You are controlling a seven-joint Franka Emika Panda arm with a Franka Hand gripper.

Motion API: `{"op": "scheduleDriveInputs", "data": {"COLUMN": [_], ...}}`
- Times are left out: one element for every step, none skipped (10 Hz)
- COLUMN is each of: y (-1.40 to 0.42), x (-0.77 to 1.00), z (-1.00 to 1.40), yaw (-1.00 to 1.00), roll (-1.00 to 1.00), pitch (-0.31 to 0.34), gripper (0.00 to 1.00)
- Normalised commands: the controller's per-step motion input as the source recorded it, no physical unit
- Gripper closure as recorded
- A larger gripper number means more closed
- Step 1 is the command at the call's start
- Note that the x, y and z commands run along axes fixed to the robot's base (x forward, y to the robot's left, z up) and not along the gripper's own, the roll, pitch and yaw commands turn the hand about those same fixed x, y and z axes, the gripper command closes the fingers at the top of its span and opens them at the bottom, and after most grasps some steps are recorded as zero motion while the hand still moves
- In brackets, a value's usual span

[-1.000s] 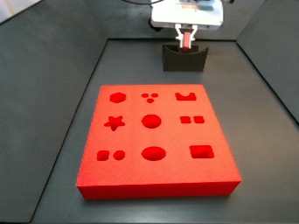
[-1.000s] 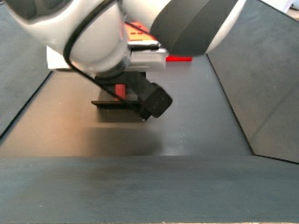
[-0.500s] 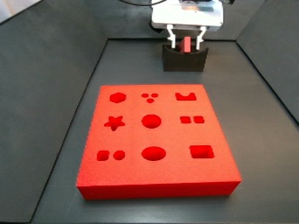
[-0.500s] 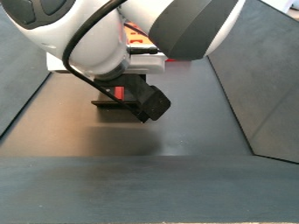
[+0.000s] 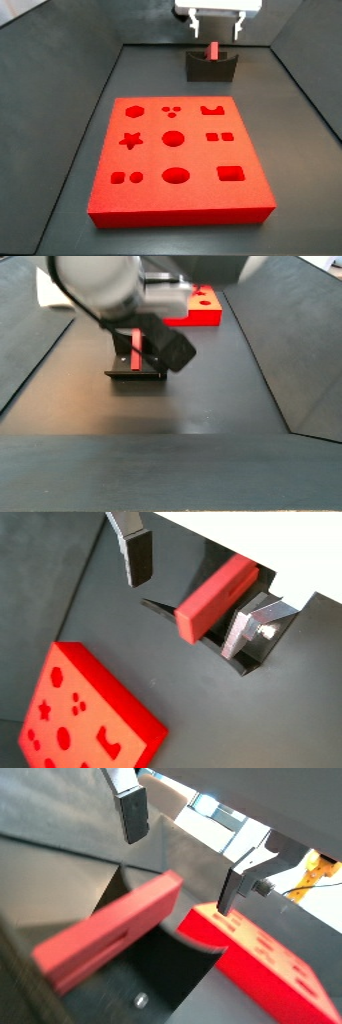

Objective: Pick up the double-square object. Move up. Place the double-square object on the fixture. Regrasp the double-square object. Move to above the board. Insert the double-square object.
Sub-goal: Regrasp the double-square object.

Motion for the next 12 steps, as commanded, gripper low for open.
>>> {"op": "scheduleDriveInputs", "data": {"y": [0.01,0.01,0.01,0.01,-0.87,-0.81,-0.68,-0.58,-0.32,-0.21,-0.04,-0.03], "x": [-0.04,-0.03,-0.03,-0.03,-0.12,-0.11,-0.12,-0.12,-0.08,-0.05,-0.03,-0.02], "z": [0.86,0.68,0.42,0.23,0.77,0.7,0.55,0.43,0.09,0.04,0.05,0.03], "yaw": [-0.03,-0.03,-0.03,-0.03,0.03,0.03,0.03,0.02,0.02,0.02,0.03,0.03], "roll": [0.05,0.05,0.04,0.04,1.0,1.0,1.0,1.0,1.0,1.0,1.0,1.0], "pitch": [0.046,0.044,0.037,0.034,0.032,0.028,0.018,0.012,0.005,0.004,0.006,0.005], "gripper": [0.0,0.0,0.0,0.0,0.0,0.0,0.0,0.0,0.0,0.0,0.0,0.0]}}
